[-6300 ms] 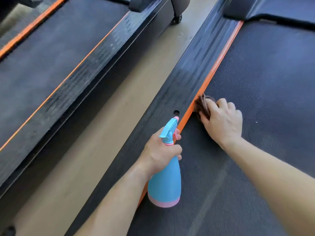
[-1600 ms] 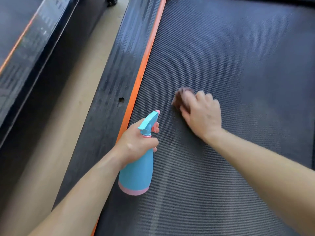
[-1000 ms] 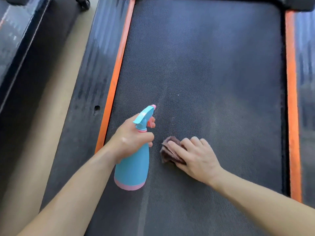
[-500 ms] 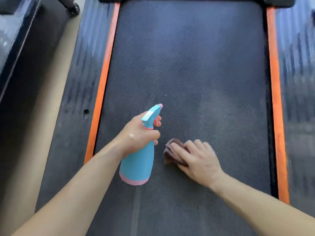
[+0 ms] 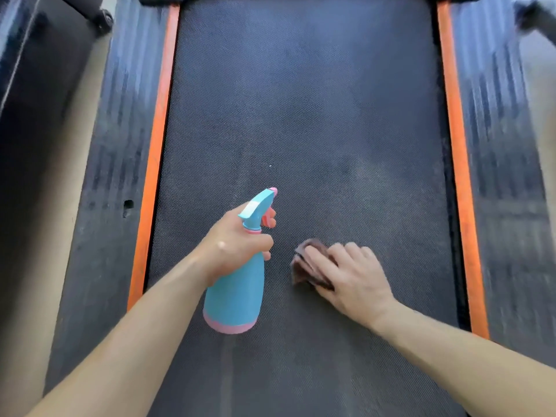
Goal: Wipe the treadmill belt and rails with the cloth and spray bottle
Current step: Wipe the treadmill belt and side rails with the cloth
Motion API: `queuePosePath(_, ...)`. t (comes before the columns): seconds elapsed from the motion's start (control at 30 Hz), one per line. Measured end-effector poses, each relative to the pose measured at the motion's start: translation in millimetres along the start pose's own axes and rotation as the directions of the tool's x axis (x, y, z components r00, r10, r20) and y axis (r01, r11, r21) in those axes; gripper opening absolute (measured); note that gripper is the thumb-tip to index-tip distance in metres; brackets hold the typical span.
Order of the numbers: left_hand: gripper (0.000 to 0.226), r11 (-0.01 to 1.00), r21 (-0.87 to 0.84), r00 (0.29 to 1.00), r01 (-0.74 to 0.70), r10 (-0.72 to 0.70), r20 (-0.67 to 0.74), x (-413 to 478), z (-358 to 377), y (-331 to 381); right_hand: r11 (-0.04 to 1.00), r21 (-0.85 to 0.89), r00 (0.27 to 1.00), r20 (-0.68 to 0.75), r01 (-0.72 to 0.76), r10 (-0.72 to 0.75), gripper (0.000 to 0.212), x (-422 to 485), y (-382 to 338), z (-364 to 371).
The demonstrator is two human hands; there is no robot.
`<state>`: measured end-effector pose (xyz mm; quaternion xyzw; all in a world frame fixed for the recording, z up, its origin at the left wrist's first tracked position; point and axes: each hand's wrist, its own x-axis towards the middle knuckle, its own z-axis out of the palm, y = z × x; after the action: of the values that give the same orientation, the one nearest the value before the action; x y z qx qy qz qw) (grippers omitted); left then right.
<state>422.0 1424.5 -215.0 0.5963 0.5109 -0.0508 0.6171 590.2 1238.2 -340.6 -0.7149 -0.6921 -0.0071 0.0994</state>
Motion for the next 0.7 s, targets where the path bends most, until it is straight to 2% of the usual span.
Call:
queuePosePath(0.03, 0.067, 1.000, -0.008, 1.000, 0.000, 0.000, -0.001, 1, 3, 1, 0.995, -0.004, 0.995, 0.019, 0.095, -0.095, 0.058, -5, 4, 0)
queuePosePath(0.07, 0.067, 1.000, -0.011, 1.000, 0.003, -0.003, 0.006, 3, 6, 2, 0.993, -0.006, 0.993, 0.026, 0.119, -0.119, 0.056, -1, 16, 1)
queuePosePath(0.1, 0.067, 1.000, -0.009, 1.000, -0.005, 0.005, 0.012, 6, 9, 1, 0.998, -0.011, 0.998, 0.012, 0.065, -0.064, 0.053, 10, 32, 2)
queuePosePath(0.13, 0.065, 1.000, -0.001, 1.000, -0.008, 0.008, 0.017, 8, 11, 0, 0.999, -0.013, 0.998, -0.033, -0.052, 0.051, 0.050, 25, 47, 3)
queuePosePath(0.2, 0.059, 0.999, 0.041, 0.999, -0.013, 0.011, 0.042, 9, 15, 1, 0.949, -0.009, 0.943, -0.118, -0.314, 0.311, 0.048, 55, 79, -2)
queuePosePath(0.23, 0.055, 0.997, 0.073, 0.998, -0.011, 0.007, 0.056, 8, 16, 2, 0.922, -0.010, 0.915, -0.130, -0.387, 0.382, 0.049, 64, 90, -2)
queuePosePath(0.37, 0.062, 0.992, 0.128, 0.997, -0.015, 0.006, 0.076, 3, 13, 2, 0.872, -0.086, 0.874, -0.114, -0.482, 0.472, 0.053, 64, 77, -1)
queuePosePath(0.43, 0.062, 0.995, 0.101, 0.998, -0.015, 0.009, 0.060, 2, 7, -1, 0.896, -0.087, 0.899, -0.080, -0.436, 0.430, 0.054, 48, 46, 0)
queuePosePath(0.53, 0.065, 0.997, 0.066, 0.999, -0.031, 0.030, 0.020, 2, -6, -10, 0.996, -0.012, 0.996, 0.004, -0.094, 0.094, 0.056, 21, -16, 4)
queuePosePath(0.6, 0.075, 0.998, 0.043, 0.999, -0.046, 0.046, -0.007, 2, -8, -15, 0.996, -0.012, 0.995, 0.029, 0.092, -0.091, 0.054, 16, -25, 0)
queuePosePath(0.63, 0.077, 0.998, 0.026, 0.998, -0.053, 0.054, -0.025, 0, -11, -17, 0.994, -0.007, 0.993, 0.017, 0.113, -0.113, 0.052, 25, -18, -1)
queuePosePath(0.7, 0.077, 0.999, 0.013, 0.997, -0.049, 0.049, -0.055, -6, -19, -18, 0.997, -0.054, 0.998, -0.024, 0.054, -0.055, 0.051, 64, -2, 1)
